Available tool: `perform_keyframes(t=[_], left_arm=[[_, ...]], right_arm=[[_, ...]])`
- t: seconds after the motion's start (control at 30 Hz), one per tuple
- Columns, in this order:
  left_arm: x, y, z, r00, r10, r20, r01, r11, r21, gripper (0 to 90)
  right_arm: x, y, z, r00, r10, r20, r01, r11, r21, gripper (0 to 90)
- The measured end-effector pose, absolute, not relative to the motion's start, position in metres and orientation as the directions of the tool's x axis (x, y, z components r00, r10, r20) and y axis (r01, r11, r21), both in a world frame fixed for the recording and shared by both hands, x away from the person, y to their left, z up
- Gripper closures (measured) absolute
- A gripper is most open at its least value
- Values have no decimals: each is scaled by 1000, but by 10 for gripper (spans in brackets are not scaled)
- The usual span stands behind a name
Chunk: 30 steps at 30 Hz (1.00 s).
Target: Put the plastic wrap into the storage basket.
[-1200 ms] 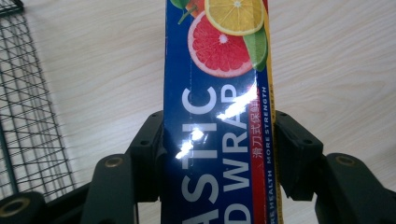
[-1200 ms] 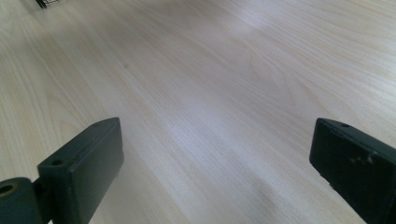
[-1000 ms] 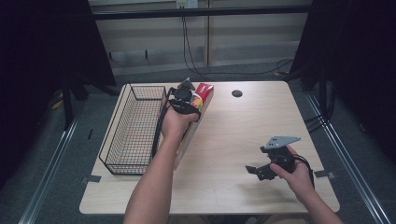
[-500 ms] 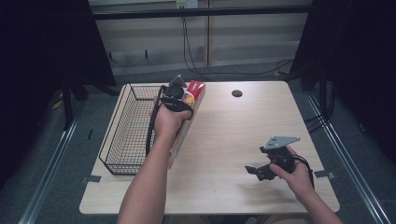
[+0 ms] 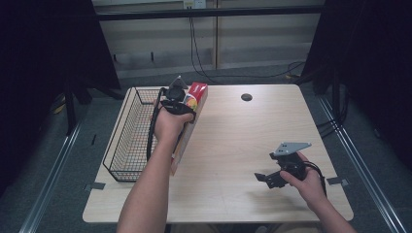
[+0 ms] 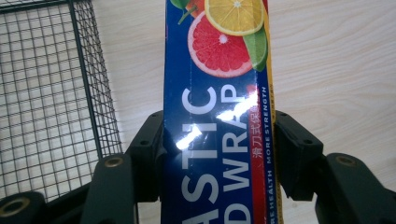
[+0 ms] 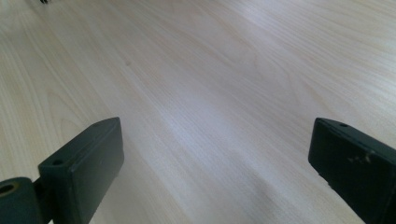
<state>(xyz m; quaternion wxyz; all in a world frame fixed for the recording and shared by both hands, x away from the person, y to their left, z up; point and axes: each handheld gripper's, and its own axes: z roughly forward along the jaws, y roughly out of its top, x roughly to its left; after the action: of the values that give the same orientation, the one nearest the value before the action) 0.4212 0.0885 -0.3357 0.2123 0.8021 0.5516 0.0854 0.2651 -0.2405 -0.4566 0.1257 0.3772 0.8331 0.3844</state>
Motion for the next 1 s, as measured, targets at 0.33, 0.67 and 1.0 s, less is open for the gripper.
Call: perform_keyframes(t=[0.33, 0.67, 1.0], left_arm=[[421, 100, -332, 349, 931, -112, 863, -272, 427, 441], [421, 114, -331, 322, 940, -110, 874, -251, 415, 441], [419, 127, -331, 283, 953, -103, 886, -219, 409, 441]], right_arm=[[265, -240, -457, -682, 727, 81, 534, 420, 734, 32], [265, -240, -457, -685, 724, 83, 532, 419, 736, 33], [264, -238, -457, -689, 721, 77, 531, 429, 731, 33]])
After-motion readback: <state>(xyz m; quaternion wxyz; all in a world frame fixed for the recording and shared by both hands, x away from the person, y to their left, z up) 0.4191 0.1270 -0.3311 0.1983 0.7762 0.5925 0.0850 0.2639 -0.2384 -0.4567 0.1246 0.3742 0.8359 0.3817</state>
